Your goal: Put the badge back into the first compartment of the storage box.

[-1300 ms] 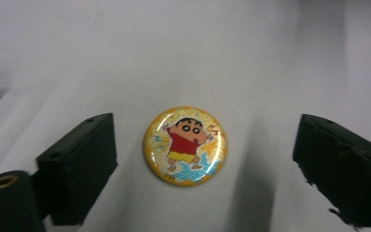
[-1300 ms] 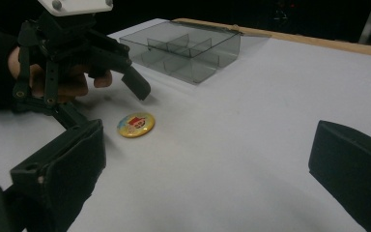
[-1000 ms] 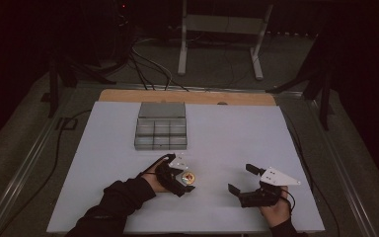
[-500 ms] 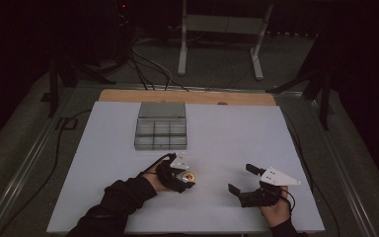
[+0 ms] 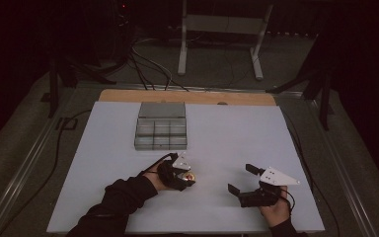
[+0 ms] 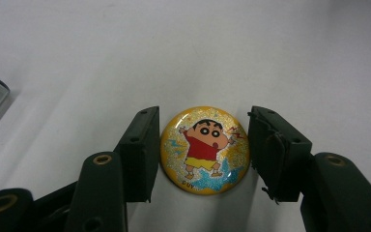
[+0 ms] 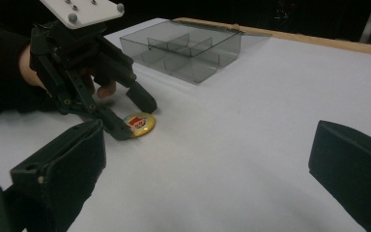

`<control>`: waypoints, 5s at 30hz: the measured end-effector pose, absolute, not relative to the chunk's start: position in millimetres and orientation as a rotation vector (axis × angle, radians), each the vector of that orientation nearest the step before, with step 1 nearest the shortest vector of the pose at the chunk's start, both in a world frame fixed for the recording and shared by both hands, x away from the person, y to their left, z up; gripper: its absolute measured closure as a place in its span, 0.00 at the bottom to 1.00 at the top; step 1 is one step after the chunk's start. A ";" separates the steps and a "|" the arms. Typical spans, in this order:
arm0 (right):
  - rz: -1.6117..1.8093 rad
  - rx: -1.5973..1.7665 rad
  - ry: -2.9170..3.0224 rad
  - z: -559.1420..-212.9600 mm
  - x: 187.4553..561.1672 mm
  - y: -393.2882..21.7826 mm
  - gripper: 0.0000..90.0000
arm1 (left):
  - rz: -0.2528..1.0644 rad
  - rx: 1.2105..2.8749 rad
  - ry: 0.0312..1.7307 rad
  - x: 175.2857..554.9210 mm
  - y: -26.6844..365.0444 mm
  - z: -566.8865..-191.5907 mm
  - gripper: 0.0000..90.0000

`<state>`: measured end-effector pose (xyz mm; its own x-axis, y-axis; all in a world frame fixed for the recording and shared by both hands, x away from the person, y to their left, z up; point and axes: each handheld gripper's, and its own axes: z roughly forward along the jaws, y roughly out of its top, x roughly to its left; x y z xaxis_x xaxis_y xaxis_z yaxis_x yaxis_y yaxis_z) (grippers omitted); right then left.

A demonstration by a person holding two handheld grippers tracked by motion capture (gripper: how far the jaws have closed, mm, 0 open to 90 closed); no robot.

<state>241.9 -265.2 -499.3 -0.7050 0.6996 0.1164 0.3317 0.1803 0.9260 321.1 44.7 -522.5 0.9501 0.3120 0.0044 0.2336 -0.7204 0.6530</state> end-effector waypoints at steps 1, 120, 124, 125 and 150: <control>1.534 0.977 2.127 -499.2 241.9 -265.1 0.00 | 0.148 2.399 0.396 320.3 43.7 -522.7 0.53; 1.532 0.984 2.135 -500.2 242.5 -263.2 0.00 | 0.201 2.322 0.501 342.6 99.8 -470.0 0.54; 1.531 0.983 2.135 -500.1 242.3 -263.2 0.00 | 0.211 2.305 0.523 344.9 105.0 -466.4 0.54; 1.530 0.981 2.137 -500.3 242.2 -263.1 0.00 | 0.213 2.306 0.524 345.3 105.7 -465.7 0.54; 1.530 0.984 2.138 -500.3 242.4 -263.0 0.00 | 0.265 2.258 0.622 360.9 129.5 -452.8 0.54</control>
